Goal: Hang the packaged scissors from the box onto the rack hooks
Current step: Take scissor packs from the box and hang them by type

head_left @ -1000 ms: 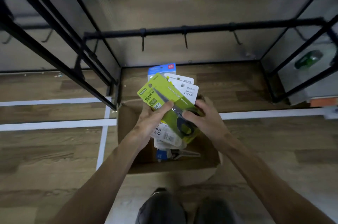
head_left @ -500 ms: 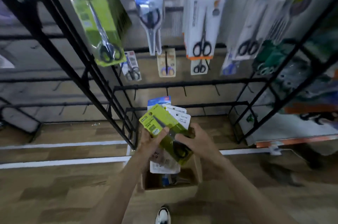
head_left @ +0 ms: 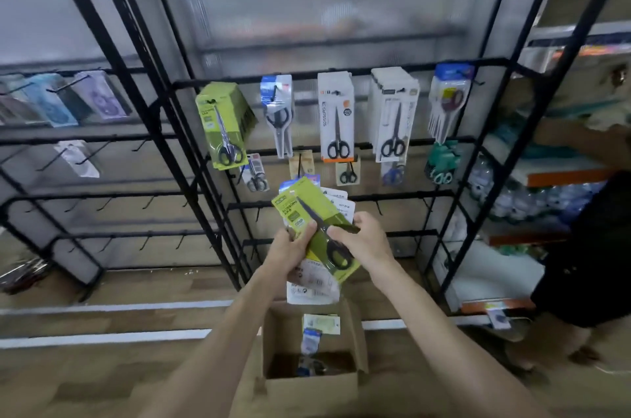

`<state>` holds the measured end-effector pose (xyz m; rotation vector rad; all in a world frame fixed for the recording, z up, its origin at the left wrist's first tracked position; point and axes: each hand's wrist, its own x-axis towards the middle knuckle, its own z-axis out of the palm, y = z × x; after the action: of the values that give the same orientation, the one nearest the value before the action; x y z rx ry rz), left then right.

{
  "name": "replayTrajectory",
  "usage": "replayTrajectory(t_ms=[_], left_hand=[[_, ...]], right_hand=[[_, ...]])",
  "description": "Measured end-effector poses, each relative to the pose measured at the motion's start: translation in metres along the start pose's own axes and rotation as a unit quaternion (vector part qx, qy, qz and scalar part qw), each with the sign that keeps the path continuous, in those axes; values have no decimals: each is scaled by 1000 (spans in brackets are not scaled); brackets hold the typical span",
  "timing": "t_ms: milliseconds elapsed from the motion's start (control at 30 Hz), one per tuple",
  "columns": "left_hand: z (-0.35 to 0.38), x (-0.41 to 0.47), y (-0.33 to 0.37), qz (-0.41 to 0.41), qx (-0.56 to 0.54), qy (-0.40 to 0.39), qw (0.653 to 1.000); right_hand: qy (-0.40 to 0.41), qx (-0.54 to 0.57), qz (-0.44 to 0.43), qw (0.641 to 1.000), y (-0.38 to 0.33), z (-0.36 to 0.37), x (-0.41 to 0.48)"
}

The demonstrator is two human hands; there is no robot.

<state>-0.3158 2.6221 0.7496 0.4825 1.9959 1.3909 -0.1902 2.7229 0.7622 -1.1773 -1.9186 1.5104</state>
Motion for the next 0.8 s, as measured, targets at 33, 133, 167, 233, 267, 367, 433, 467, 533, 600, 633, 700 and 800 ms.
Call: replayTrajectory(t_ms=[33, 133, 167, 233, 267, 367, 433, 467, 533, 600, 633, 700, 800], left_hand=[[0, -7, 4, 3, 6, -8, 1000], [-1, -19, 14, 22, 5, -39, 999], [-3, -22, 18, 38, 18, -45, 998], [-6, -25, 26, 61, 40, -45, 996], [-8, -25, 28, 63, 37, -43, 996], [-15, -25, 32, 50, 3, -36, 998], [-23, -22, 34, 39, -18, -31, 999], [-27, -20, 34, 32, -29, -30, 999], [-39, -17, 36, 35, -41, -23, 998], [-54, -9, 33, 33, -45, -15, 998], [-62, -7, 31, 34, -48, -12, 998], [-80, 1, 28, 39, -58, -6, 998], [-104, 7, 21, 35, -77, -7, 996]], right_hand=[[12, 25, 3, 1000, -2, -3, -5], [26, 52, 7, 998, -12, -13, -16], [22, 53, 5, 998, -15, -15, -18], [13, 44, 4, 999, -20, -17, -22], [12, 35, 2, 999, -23, -17, -23], [18, 32, -3, 999, -31, -14, -24], [33, 35, -4, 999, -37, -11, -23], [41, 41, -2, 998, -40, -9, -23], [55, 67, 8, 996, -45, -5, -19], [61, 93, 22, 994, -48, 0, -14], [56, 104, 29, 993, -48, 4, -12], [39, 114, 39, 992, -50, 13, -8], [18, 132, 48, 990, -55, 33, -5]])
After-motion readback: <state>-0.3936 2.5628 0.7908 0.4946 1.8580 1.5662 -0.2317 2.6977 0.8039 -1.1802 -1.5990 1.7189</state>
